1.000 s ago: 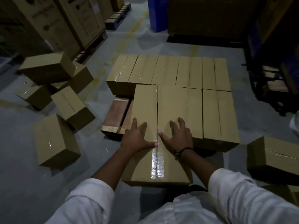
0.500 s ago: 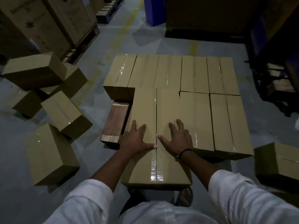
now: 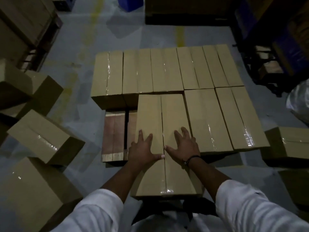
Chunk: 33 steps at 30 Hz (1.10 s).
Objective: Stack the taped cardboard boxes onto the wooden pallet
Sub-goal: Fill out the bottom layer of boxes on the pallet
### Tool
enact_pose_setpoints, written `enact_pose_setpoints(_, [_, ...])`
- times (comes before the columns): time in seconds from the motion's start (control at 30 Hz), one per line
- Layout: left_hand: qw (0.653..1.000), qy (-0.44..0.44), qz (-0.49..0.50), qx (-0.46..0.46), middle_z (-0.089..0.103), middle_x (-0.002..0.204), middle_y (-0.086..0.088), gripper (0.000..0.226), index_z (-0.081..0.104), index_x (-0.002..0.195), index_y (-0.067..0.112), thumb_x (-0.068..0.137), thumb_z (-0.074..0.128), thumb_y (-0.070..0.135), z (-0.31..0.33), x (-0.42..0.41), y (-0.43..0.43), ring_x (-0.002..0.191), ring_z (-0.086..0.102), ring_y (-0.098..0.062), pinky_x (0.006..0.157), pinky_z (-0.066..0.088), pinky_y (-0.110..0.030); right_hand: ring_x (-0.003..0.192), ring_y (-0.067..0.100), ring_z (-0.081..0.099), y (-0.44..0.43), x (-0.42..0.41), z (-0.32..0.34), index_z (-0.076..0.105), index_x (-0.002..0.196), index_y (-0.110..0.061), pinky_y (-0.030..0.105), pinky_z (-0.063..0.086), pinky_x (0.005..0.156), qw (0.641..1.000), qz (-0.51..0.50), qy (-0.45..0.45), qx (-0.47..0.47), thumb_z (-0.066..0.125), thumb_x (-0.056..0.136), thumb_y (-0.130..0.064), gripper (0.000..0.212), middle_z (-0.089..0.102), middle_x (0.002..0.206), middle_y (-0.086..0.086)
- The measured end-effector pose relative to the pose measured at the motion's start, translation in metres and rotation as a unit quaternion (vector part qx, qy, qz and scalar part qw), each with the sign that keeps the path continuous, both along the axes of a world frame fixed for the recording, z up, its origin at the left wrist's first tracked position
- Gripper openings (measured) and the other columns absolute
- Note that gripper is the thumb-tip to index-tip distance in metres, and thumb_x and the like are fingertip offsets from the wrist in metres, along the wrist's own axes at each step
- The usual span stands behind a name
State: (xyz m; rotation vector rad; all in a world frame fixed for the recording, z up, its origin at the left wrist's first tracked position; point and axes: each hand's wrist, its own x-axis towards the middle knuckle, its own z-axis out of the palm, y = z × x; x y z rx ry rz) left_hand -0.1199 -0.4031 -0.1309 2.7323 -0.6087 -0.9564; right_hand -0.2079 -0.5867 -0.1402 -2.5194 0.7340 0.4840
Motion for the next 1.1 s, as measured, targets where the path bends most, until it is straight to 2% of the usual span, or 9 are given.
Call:
enact_pose_setpoints(0.2, [1.0,0.009,-0.016,0.001,-0.016,0.169,-0.002,0.119,0.012,0.16,0.038,0.066,0.065,0.088,-0.041,0.014,-0.021,0.146,0.025,-0.049,0.114,0.033,-0.056,0.14,0.042,0.03,-0.021,0.01,-0.04,0.022,0.156,-0.037,0.048,0.037,0.109,1.0,-0.008,0.019,0.004,0.052,0.078,-0.081,0.094,0.0,0.166,-0.009])
enact_pose_setpoints(0.4, [1.0,0.016,-0.013,0.009,-0.021,0.168,-0.001,0.117,0.007,0.161,0.039,0.07,0.063,0.086,-0.073,0.018,-0.061,0.15,0.016,-0.048,0.116,0.028,-0.057,0.14,0.042,0.03,-0.064,0.018,-0.082,0.021,0.155,-0.036,0.051,0.04,0.109,1.0,0.001,0.013,-0.002,0.048,0.077,-0.083,0.094,0.0,0.166,-0.008])
enact_pose_setpoints(0.57, [1.0,0.007,-0.022,0.011,-0.024,0.168,0.001,0.117,0.005,0.161,0.04,0.069,0.06,0.088,-0.114,0.034,-0.095,0.149,0.017,-0.049,0.115,0.031,-0.058,0.139,0.039,0.032,-0.097,0.029,-0.121,0.021,0.154,-0.037,0.05,0.041,0.107,1.0,0.0,0.005,-0.017,0.046,0.079,-0.083,0.092,-0.001,0.167,-0.005])
enact_pose_setpoints(0.83, [1.0,-0.024,-0.003,0.011,-0.028,0.166,0.004,0.118,0.003,0.16,0.042,0.069,0.062,0.087,-0.191,0.058,-0.137,0.151,0.016,-0.046,0.114,0.033,-0.056,0.148,0.042,0.018,-0.142,0.058,-0.203,0.016,0.158,-0.038,0.052,0.03,0.117,1.0,0.002,-0.011,0.003,0.047,0.081,-0.083,0.095,-0.011,0.167,-0.011])
enact_pose_setpoints(1.1, [0.999,-0.029,0.028,-0.019,-0.037,0.162,0.009,0.118,-0.001,0.16,0.044,0.069,0.059,0.088,-0.254,0.073,-0.157,0.153,0.006,-0.043,0.118,0.028,-0.056,0.145,0.043,0.022,-0.167,0.08,-0.269,0.019,0.158,-0.034,0.054,0.032,0.115,0.997,0.034,-0.046,-0.046,0.036,0.082,-0.086,0.093,-0.009,0.168,-0.004])
